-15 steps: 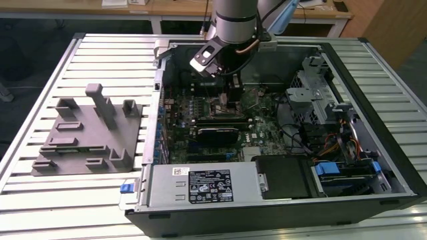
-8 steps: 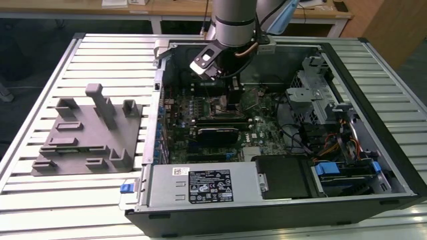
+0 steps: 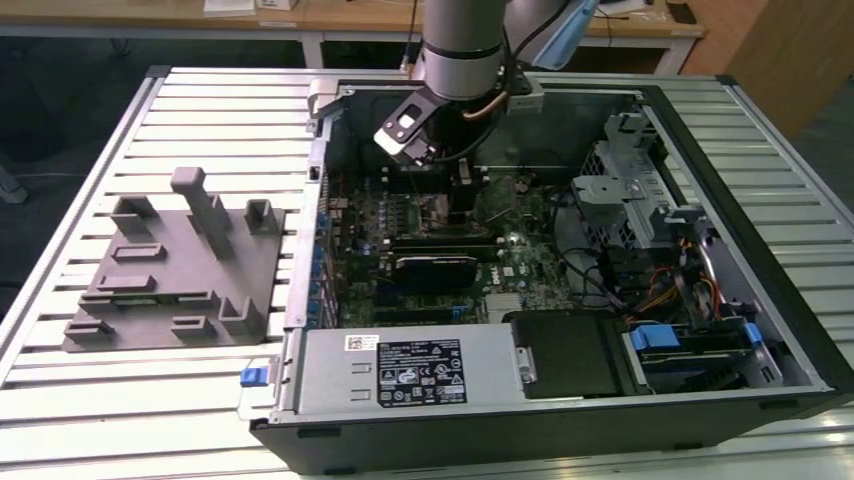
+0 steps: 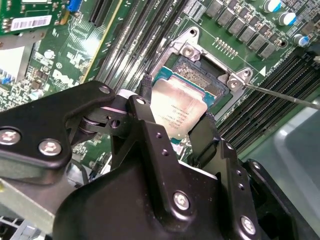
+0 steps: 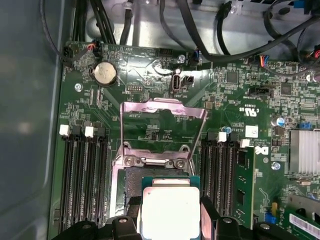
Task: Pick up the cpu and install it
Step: 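Place the cpu into insertion slot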
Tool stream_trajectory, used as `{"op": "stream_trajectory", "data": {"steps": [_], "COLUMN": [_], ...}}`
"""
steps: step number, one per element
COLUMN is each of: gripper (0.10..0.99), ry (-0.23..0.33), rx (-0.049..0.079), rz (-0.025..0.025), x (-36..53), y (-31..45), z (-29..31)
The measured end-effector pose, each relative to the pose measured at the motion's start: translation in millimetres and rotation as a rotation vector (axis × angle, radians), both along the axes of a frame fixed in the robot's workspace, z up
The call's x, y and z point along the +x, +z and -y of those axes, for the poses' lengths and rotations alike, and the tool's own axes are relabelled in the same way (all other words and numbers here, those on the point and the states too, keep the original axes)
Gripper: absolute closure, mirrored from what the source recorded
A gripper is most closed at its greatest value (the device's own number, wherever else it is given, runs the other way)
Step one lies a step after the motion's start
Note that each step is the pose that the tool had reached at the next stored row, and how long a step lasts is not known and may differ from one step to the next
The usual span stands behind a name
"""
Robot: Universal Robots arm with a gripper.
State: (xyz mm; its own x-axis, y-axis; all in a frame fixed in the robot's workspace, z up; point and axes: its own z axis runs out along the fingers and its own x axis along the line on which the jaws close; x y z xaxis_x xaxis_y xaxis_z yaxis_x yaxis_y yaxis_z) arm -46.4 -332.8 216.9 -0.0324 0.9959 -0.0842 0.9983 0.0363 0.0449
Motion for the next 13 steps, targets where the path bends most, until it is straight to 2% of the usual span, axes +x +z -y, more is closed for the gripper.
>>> {"op": "stream_trajectory", "data": {"steps": [5, 7, 13], "gripper": [0.541, 0.541, 0.541], "ry": [-0.002, -0.005, -0.025], "rx": [0.0, 0.0, 0.0], "rz": [0.0, 0.0, 0.0001], "x": [-1.9, -3.3, -3.4], "y": [-4.4, -9.4, -13.4], "z": [-2.6, -6.2, -6.5]}}
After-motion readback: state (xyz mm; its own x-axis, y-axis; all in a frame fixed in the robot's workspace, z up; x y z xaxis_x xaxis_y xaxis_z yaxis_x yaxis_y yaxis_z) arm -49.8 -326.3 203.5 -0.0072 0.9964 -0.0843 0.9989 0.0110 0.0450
